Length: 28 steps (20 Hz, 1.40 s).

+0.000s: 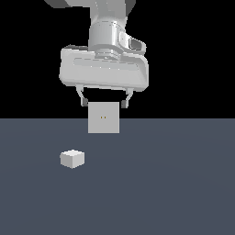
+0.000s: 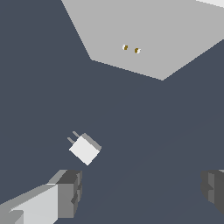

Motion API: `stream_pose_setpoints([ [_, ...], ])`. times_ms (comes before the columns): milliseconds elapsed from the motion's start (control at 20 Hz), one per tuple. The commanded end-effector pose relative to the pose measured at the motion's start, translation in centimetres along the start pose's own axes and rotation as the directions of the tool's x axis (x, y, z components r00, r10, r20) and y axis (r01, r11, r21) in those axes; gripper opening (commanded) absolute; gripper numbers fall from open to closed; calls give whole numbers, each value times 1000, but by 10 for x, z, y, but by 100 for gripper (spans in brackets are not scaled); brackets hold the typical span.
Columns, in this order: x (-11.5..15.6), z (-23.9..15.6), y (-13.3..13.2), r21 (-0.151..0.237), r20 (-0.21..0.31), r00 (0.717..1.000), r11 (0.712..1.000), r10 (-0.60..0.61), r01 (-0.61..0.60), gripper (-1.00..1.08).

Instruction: Plug the charger into the wall socket.

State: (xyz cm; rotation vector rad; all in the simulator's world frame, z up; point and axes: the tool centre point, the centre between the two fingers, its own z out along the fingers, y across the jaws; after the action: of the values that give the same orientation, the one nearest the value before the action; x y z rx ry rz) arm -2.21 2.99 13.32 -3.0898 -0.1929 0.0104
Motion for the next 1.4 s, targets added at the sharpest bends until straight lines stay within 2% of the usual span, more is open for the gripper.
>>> stream_pose_setpoints([
  [0,0,4,-3,6,-21,999,999,-44,44,100],
  [300,-1,15,-13,20,-84,982,985,-170,172,100],
  [600,-3,25,-22,25,-146,947,956,-286,293,100],
  [1000,-5,38,-34,23,-220,881,901,-419,434,100],
  [1350,-7,48,-44,13,-281,807,839,-519,544,100],
])
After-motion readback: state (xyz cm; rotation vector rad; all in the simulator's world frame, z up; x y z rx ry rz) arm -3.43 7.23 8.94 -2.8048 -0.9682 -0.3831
